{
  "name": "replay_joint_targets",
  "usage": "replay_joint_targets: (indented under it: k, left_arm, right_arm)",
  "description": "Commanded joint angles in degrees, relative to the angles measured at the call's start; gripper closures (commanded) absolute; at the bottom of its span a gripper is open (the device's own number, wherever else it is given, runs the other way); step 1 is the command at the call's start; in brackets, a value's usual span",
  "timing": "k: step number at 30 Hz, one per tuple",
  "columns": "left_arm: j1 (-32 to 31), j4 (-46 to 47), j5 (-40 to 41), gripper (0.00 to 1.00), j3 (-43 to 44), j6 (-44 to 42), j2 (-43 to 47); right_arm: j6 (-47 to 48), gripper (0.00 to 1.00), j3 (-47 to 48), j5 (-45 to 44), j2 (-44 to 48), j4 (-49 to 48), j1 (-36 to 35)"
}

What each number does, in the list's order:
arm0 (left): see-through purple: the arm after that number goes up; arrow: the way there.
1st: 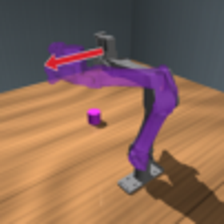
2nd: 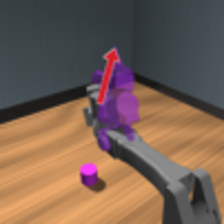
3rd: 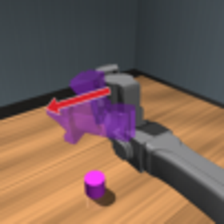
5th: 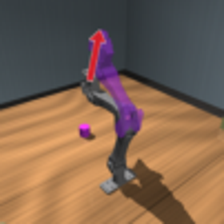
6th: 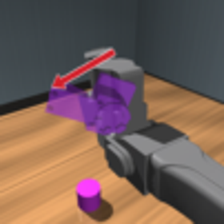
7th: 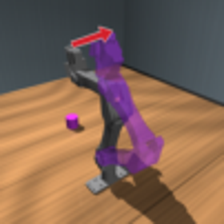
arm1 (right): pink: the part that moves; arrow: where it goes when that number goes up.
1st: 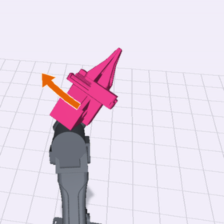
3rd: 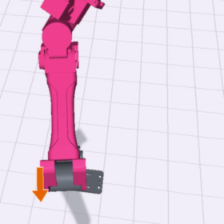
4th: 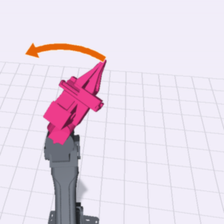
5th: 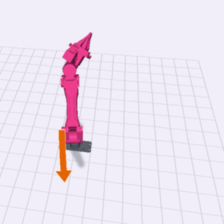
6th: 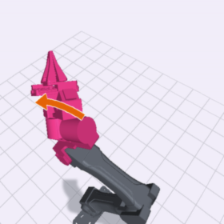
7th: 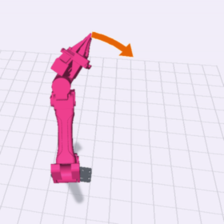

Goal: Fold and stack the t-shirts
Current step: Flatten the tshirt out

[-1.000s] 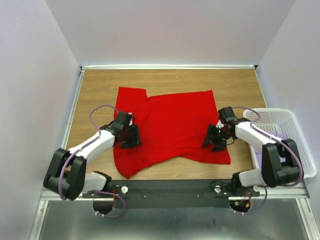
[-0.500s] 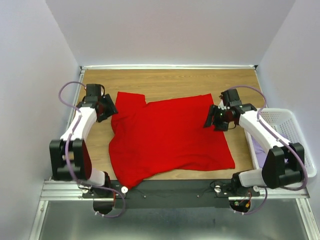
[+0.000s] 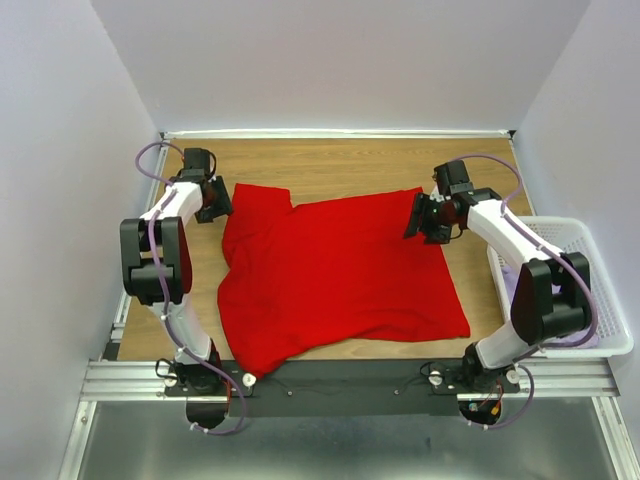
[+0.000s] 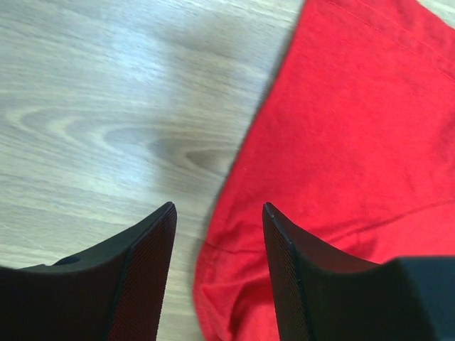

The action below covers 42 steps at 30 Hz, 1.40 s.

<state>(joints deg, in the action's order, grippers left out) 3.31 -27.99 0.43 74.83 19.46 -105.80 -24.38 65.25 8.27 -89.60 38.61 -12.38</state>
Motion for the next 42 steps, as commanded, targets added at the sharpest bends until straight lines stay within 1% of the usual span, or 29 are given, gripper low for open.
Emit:
replay_joint_targets:
  k: [1, 15, 16, 18, 19, 20, 22, 24, 25, 26, 28, 29, 31, 34, 37, 42]
  left_arm:
    - [0.0, -0.8, 2.9, 0.41, 1.3, -2.1, -3.2]
    - [-3.1, 0.2, 5.0, 0.41, -0.1, -2.0, -7.3]
    - [-5.0, 0.4, 5.3, 0.41, -0.4, -1.9, -7.3]
    - [-5.2, 0.5, 6.0, 0.43, -1.2, -1.4, -7.5]
    - [-5.2, 0.4, 6.5, 0.48, -1.3, -1.4, -7.8]
    - [-5.3, 0.1, 6.7, 0.51, -1.4, -1.3, -8.2]
    - [-5.6, -0.2, 7.3, 0.55, -1.8, -1.4, -8.5]
    - [-6.3, -0.1, 8.3, 0.67, -2.2, -1.5, -8.8]
    - [-6.4, -0.1, 8.4, 0.69, -2.4, -1.8, -8.9]
    - [-6.6, -0.1, 8.3, 0.79, -2.5, -1.9, -9.0]
    - [-6.6, 0.2, 8.4, 0.86, -2.8, -2.0, -9.2]
    - [-6.5, 0.4, 8.5, 0.97, -2.9, -2.1, -9.0]
    - [-6.6, 0.7, 8.7, 1.0, -3.0, -2.1, -8.7]
    - [-6.6, 1.2, 7.9, 1.0, -3.3, -2.0, -8.0]
    - [-6.6, 2.4, 7.6, 1.0, -4.8, -2.1, -6.5]
    - [-6.6, 3.6, 7.8, 1.0, -6.1, -1.8, -3.9]
  right_arm:
    - [0.5, 0.35, 1.2, -2.1, -1.2, -1.8, -0.2]
    - [0.9, 0.35, 2.2, -2.8, -6.1, -3.8, -0.2]
    - [0.9, 0.35, 2.4, -3.0, -6.4, -3.8, -0.2]
    - [1.0, 0.35, 3.4, -3.8, -7.2, -4.1, -0.2]
    - [1.3, 0.35, 3.7, -4.1, -7.9, -4.2, -0.2]
    - [1.3, 0.35, 4.7, -4.4, -8.5, -4.4, -0.2]
    - [1.5, 0.35, 5.8, -5.8, -9.4, -4.4, -0.1]
    - [2.0, 0.35, 7.9, -7.7, -10.8, -4.9, -0.1]
    - [2.2, 0.35, 8.6, -7.9, -11.5, -5.2, -0.1]
    - [2.3, 0.35, 9.6, -9.5, -12.7, -5.5, 0.1]
    - [2.3, 0.35, 12.2, -11.4, -14.0, -6.1, 0.4]
    - [2.5, 0.36, 13.1, -12.0, -15.5, -6.8, 0.8]
    - [3.0, 0.37, 15.2, -13.8, -17.0, -7.6, 1.2]
    - [4.9, 0.38, 19.8, -15.6, -20.7, -7.8, 2.0]
    - [9.4, 0.41, 23.6, -17.1, -23.9, -8.2, 2.9]
    - [15.2, 0.46, 29.9, -15.6, -28.6, -9.1, 5.2]
